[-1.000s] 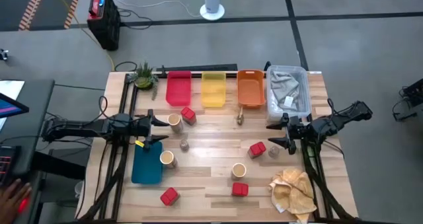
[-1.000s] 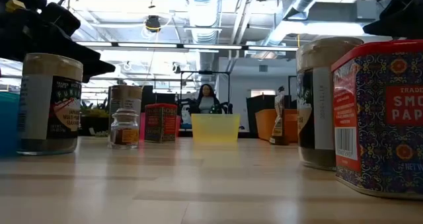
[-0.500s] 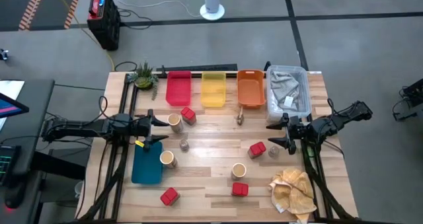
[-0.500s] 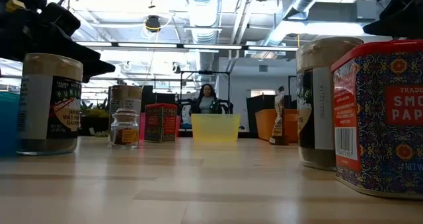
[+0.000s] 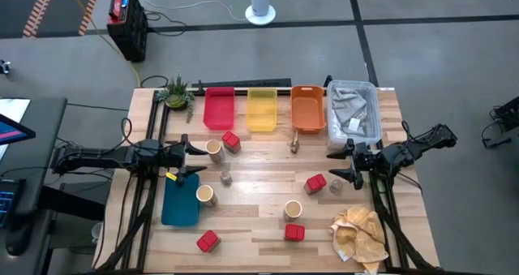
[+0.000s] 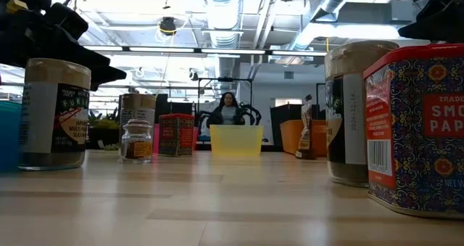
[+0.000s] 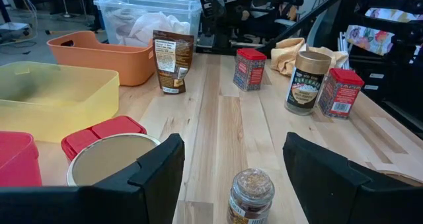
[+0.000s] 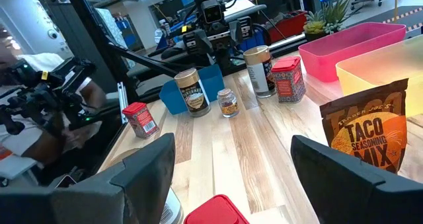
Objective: Sort spices by type
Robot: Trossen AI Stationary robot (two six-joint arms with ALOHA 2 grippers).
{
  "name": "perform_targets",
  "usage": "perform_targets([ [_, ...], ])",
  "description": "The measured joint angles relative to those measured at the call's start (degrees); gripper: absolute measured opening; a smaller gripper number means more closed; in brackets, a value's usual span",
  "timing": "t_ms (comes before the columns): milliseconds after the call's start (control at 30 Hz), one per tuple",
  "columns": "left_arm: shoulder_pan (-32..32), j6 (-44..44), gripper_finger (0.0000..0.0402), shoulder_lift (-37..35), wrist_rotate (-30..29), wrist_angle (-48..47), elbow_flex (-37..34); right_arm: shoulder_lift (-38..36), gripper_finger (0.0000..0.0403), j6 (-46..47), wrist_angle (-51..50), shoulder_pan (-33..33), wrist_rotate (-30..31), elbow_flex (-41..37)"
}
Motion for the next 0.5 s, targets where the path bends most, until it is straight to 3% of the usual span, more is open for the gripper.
perform_targets([
  [500, 0.0, -3.0, 0.0245, 0.0, 0.0, 1.0, 0.0, 0.0, 0.0327, 0.0, 0.0, 0.0, 0.0, 0.0],
])
